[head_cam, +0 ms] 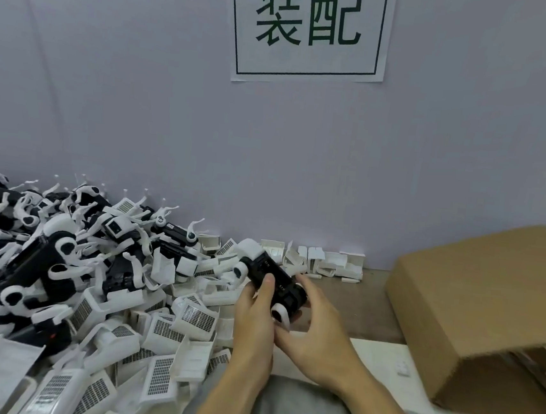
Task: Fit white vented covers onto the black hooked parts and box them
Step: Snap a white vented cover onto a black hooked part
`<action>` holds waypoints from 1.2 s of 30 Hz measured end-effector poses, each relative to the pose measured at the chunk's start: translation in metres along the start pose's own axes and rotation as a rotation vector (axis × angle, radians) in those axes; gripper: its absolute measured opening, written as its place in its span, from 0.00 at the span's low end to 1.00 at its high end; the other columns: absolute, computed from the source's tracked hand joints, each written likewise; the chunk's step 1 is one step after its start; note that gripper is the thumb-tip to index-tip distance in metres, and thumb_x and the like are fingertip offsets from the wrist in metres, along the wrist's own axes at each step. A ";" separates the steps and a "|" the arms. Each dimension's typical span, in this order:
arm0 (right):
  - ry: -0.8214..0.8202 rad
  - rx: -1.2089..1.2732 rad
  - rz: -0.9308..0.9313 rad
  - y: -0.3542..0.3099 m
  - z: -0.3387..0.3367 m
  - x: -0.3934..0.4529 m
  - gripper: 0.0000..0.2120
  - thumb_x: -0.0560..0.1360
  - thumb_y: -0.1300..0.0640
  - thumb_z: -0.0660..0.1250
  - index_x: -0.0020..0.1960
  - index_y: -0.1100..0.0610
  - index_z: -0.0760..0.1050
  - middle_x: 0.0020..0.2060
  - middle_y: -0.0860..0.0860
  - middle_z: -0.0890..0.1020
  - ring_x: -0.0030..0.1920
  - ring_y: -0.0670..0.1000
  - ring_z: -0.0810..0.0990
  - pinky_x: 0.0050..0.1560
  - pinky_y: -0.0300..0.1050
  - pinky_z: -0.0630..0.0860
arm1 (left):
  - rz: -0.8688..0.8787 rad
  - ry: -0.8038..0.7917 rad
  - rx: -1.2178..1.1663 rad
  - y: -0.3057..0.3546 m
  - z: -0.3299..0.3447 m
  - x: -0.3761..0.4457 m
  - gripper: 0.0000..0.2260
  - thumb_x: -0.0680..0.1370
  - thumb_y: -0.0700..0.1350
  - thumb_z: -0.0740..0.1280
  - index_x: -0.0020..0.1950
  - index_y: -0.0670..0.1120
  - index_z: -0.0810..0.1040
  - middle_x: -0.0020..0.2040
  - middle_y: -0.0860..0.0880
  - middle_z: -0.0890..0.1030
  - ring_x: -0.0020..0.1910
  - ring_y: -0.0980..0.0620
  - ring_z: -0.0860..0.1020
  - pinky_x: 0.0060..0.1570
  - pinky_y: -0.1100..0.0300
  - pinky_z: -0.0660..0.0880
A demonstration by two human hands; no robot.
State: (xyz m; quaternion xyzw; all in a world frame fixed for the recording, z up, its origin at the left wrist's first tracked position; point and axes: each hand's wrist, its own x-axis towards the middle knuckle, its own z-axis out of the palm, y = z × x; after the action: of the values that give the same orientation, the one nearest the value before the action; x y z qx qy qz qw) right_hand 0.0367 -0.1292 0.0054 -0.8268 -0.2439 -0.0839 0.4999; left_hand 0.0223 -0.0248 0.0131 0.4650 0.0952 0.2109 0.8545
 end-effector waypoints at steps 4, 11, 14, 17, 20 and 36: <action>0.072 0.092 0.018 0.001 -0.002 0.001 0.24 0.65 0.44 0.76 0.59 0.41 0.76 0.50 0.36 0.83 0.52 0.37 0.81 0.51 0.34 0.78 | 0.111 -0.112 0.140 -0.006 0.001 -0.003 0.06 0.81 0.42 0.67 0.56 0.45 0.82 0.48 0.48 0.87 0.48 0.54 0.85 0.42 0.68 0.78; 0.101 0.045 0.070 0.001 -0.004 0.002 0.24 0.61 0.42 0.75 0.55 0.42 0.73 0.45 0.36 0.83 0.48 0.33 0.80 0.45 0.32 0.77 | 0.217 -0.143 0.270 -0.010 0.001 -0.002 0.07 0.81 0.40 0.66 0.58 0.47 0.79 0.50 0.51 0.86 0.51 0.56 0.84 0.48 0.67 0.78; 0.018 0.115 0.037 0.004 -0.001 0.001 0.22 0.69 0.54 0.75 0.59 0.42 0.73 0.50 0.36 0.83 0.53 0.35 0.80 0.51 0.33 0.76 | 0.248 -0.114 0.344 -0.013 -0.001 -0.002 0.09 0.81 0.39 0.67 0.58 0.51 0.79 0.50 0.50 0.86 0.49 0.59 0.84 0.48 0.66 0.78; 0.022 0.178 0.033 0.006 -0.001 0.002 0.27 0.74 0.61 0.71 0.70 0.46 0.69 0.63 0.39 0.78 0.64 0.37 0.75 0.65 0.37 0.72 | 0.301 -0.097 0.433 -0.014 -0.004 0.000 0.11 0.80 0.36 0.68 0.55 0.53 0.79 0.48 0.51 0.85 0.47 0.57 0.84 0.48 0.63 0.79; 0.160 0.353 0.036 0.006 -0.007 0.002 0.28 0.74 0.62 0.66 0.73 0.49 0.67 0.64 0.40 0.76 0.67 0.39 0.73 0.67 0.44 0.72 | 0.369 -0.159 0.553 -0.015 -0.004 0.000 0.14 0.79 0.33 0.67 0.54 0.51 0.80 0.45 0.52 0.86 0.46 0.56 0.83 0.44 0.61 0.80; 0.433 0.584 0.108 0.006 -0.014 0.010 0.15 0.66 0.60 0.81 0.50 0.54 0.81 0.41 0.49 0.86 0.42 0.49 0.86 0.39 0.41 0.81 | 0.423 -0.458 0.860 -0.018 -0.002 -0.013 0.22 0.73 0.37 0.62 0.62 0.58 0.78 0.48 0.60 0.84 0.49 0.56 0.83 0.49 0.51 0.81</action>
State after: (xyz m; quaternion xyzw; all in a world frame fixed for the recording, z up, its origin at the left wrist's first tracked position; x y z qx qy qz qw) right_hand 0.0494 -0.1407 0.0118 -0.6239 -0.1022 -0.1572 0.7587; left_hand 0.0148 -0.0375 -0.0030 0.8167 -0.1119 0.2137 0.5242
